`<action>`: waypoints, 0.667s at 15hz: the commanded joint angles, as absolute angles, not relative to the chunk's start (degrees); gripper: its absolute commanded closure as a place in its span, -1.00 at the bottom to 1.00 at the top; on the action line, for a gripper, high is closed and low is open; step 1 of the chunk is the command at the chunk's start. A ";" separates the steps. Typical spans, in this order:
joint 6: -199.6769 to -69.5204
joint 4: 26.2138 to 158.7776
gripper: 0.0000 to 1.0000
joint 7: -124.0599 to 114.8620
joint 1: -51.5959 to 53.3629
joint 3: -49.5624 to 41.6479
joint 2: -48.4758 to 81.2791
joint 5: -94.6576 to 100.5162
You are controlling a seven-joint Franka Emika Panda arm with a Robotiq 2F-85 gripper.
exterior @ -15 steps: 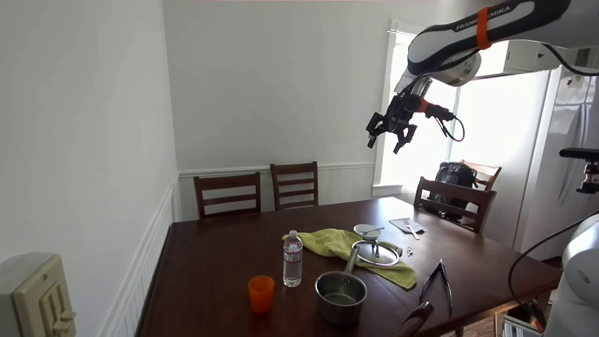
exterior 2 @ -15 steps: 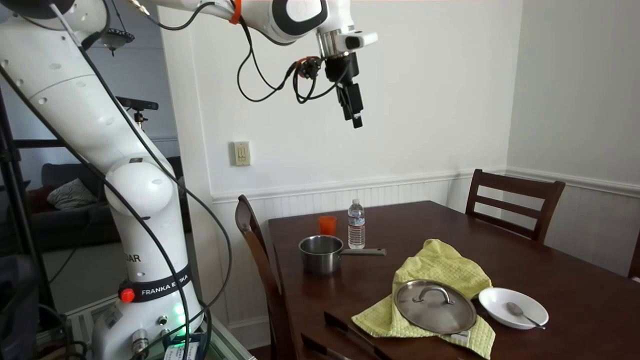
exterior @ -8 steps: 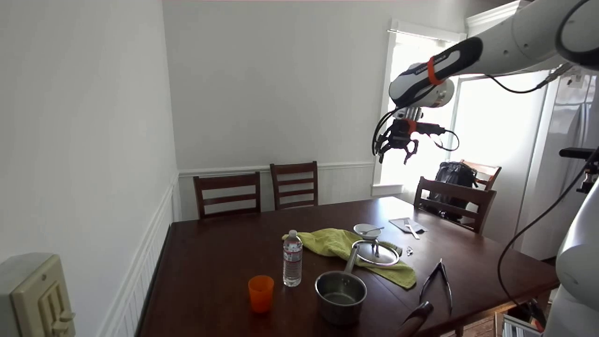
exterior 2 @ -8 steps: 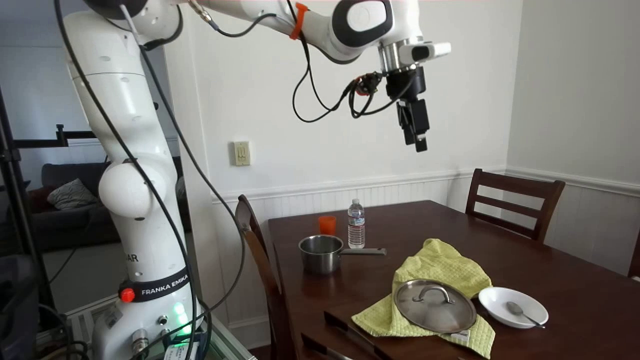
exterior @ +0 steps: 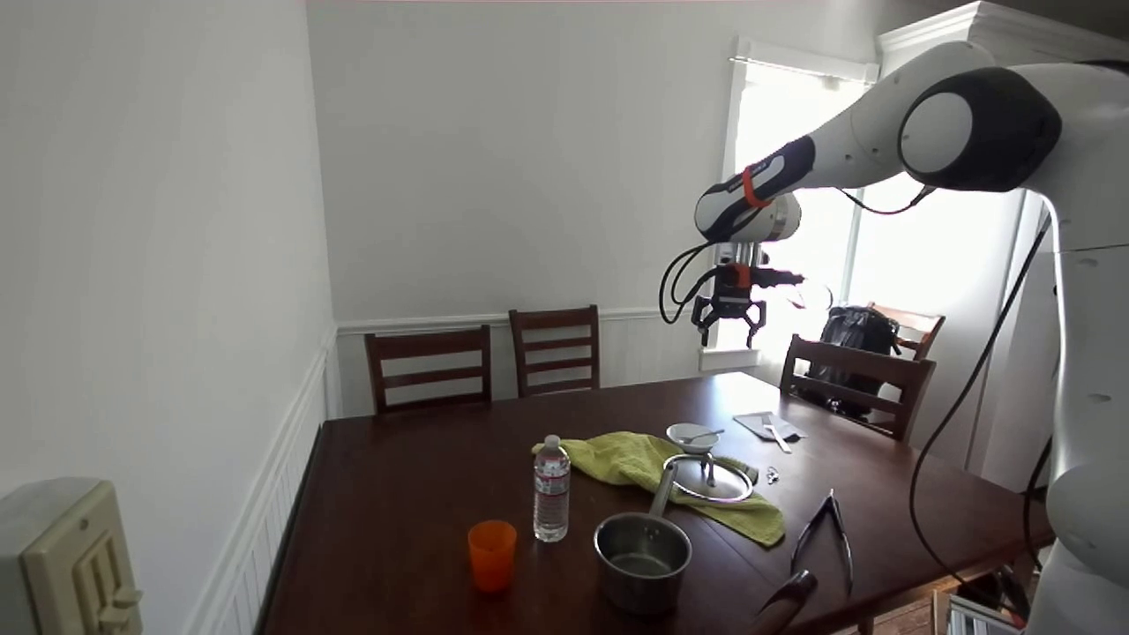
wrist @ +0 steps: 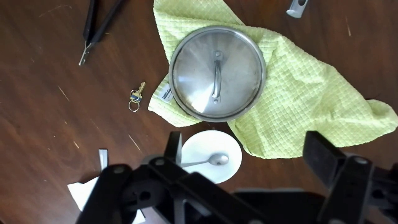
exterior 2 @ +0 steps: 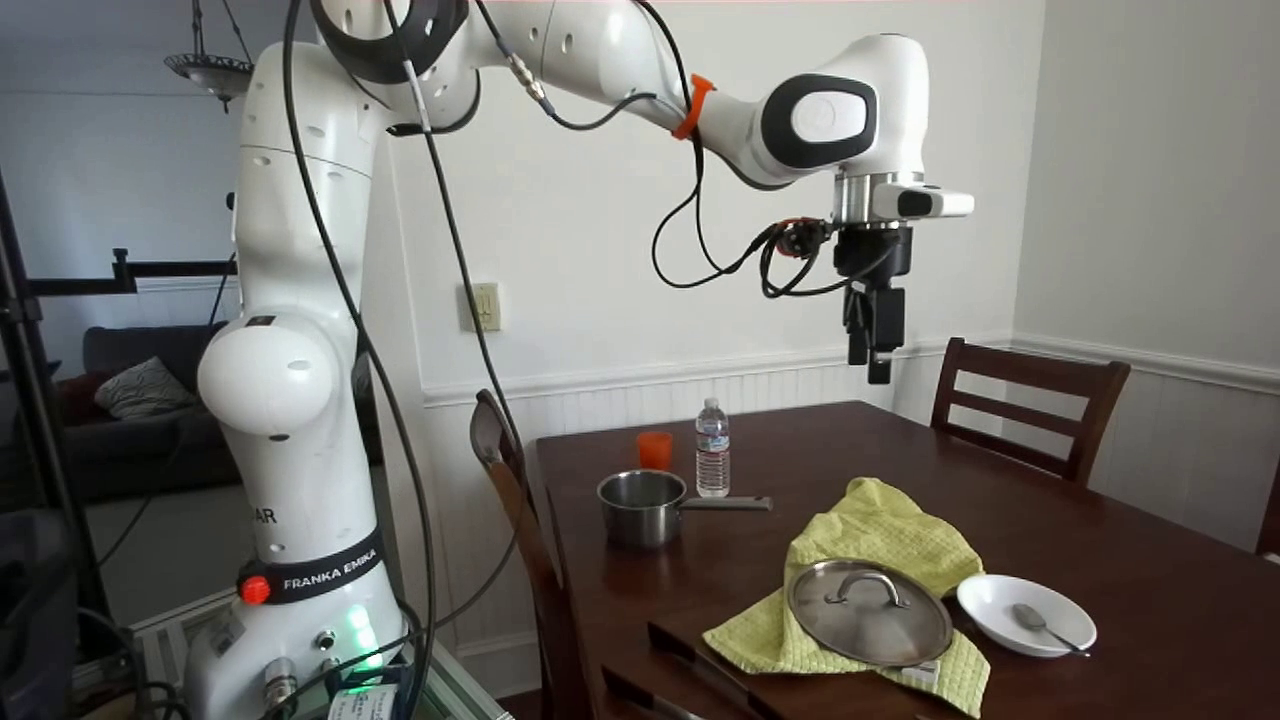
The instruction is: Put the spoon in the orange cup
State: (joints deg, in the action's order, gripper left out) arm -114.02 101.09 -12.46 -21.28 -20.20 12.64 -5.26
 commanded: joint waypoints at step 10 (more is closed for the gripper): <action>-104.47 97.48 -1.00 15.29 -23.32 -20.22 16.56 5.47</action>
State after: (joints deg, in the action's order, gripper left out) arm -110.05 106.38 4.67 -20.53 -19.96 11.18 4.71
